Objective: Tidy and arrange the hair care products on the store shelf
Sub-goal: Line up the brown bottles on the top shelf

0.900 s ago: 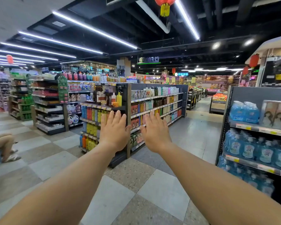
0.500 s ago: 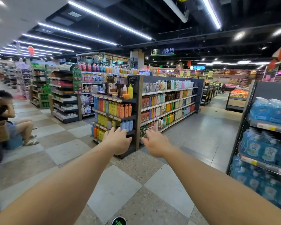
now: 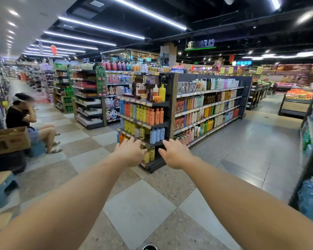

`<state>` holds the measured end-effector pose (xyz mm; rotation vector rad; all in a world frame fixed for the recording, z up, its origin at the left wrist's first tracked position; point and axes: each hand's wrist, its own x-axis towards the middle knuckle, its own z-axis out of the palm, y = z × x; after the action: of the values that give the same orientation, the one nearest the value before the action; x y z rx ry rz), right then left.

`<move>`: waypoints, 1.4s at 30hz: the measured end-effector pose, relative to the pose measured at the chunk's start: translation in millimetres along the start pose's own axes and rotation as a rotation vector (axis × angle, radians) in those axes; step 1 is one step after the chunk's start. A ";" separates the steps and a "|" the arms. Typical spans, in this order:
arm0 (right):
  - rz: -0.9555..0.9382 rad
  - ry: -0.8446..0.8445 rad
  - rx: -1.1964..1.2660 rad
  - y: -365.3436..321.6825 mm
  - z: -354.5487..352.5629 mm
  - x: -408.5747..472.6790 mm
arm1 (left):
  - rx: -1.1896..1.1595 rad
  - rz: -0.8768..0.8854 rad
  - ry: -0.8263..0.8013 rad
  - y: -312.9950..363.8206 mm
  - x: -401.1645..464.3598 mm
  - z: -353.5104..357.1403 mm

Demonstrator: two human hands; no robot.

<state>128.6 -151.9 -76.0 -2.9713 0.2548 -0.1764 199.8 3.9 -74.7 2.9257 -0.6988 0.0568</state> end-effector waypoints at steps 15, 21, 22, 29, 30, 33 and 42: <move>0.115 -0.008 0.042 14.6 33.2 268.5 | 0.026 0.100 -0.010 -73.2 281.2 2.6; 0.085 -0.017 0.044 40.6 49.6 385.8 | 0.027 0.064 -0.005 -91.5 400.3 25.0; 0.076 -0.021 0.050 44.6 49.7 406.6 | 0.024 0.050 -0.013 -93.7 420.6 25.6; 0.048 -0.006 0.030 67.4 50.5 553.7 | 0.000 0.032 0.049 -108.8 550.0 19.3; 0.046 -0.008 0.029 68.4 52.8 571.9 | -0.002 0.032 0.041 -112.2 566.0 20.7; 0.052 -0.005 0.039 71.2 61.3 626.9 | -0.012 0.023 0.027 -126.9 619.2 26.4; 0.119 0.002 0.049 64.5 92.9 797.3 | -0.015 0.064 -0.014 -198.8 792.3 44.7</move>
<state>910.6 -343.2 -94.9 -2.8975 0.4198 -0.1681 996.5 -180.9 -89.5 2.8921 -0.7911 0.0381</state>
